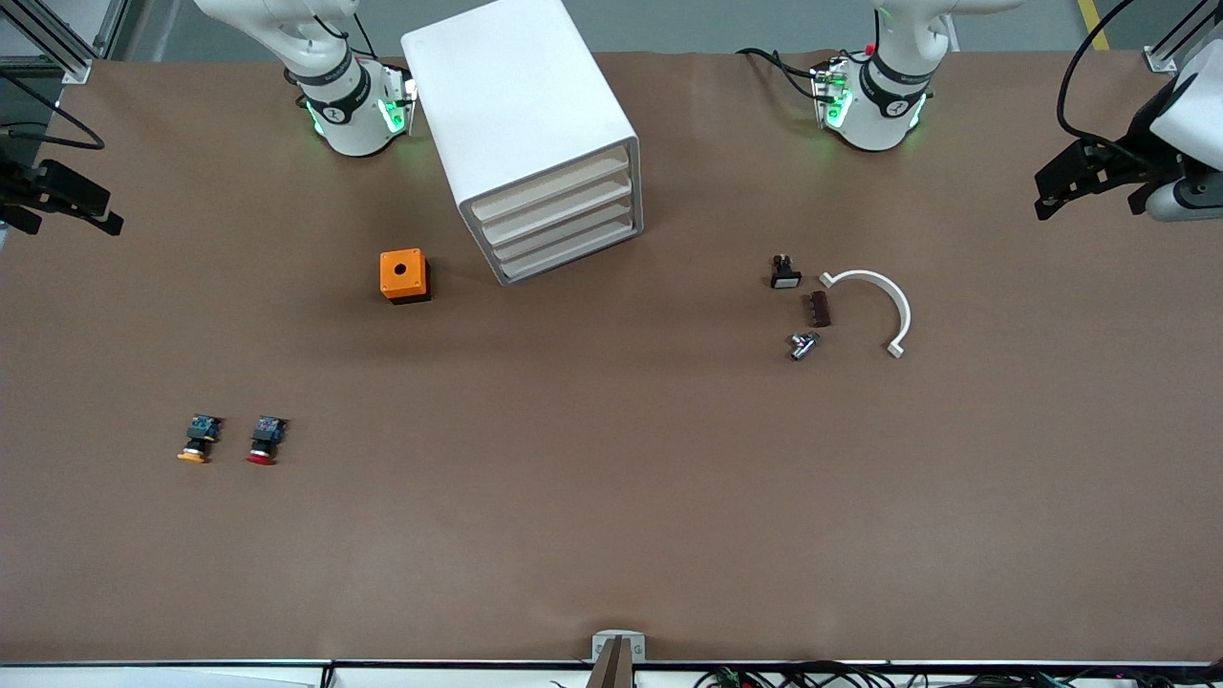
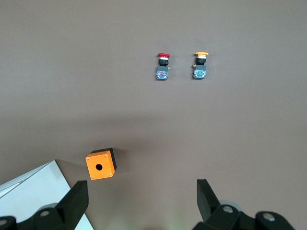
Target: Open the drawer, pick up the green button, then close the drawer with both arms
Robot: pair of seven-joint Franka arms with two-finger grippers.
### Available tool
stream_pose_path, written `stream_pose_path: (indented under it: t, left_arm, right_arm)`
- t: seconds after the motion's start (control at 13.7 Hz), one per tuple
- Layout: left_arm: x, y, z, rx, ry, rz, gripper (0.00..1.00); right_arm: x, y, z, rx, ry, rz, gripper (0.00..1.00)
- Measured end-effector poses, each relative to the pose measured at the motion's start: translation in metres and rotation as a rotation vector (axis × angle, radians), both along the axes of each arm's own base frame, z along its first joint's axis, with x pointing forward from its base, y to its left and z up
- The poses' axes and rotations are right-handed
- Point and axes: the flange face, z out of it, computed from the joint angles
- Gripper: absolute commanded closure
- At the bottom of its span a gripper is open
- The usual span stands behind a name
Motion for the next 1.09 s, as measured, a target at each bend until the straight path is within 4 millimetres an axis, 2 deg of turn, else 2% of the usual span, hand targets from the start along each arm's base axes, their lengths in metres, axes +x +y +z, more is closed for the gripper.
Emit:
stream_pose_path:
  t: [0.36, 0.58, 0.95, 1.09]
  left_arm:
    - [0.001, 0.000, -0.001, 0.000, 0.003, 0.000, 0.00]
    - [0.012, -0.001, -0.021, 0.001, 0.040, -0.002, 0.00]
    - [0.053, -0.011, -0.102, 0.014, 0.170, -0.019, 0.00]
    - [0.066, -0.029, -0.138, 0.022, 0.212, 0.009, 0.00]
  right_arm:
    - [0.000, -0.001, 0.000, -0.006, -0.002, -0.002, 0.00]
    - [0.000, -0.001, 0.000, -0.007, -0.004, -0.002, 0.00]
    - [0.001, -0.001, 0.001, -0.008, -0.007, -0.002, 0.00]
    - [0.001, -0.001, 0.000, -0.008, -0.007, -0.002, 0.00]
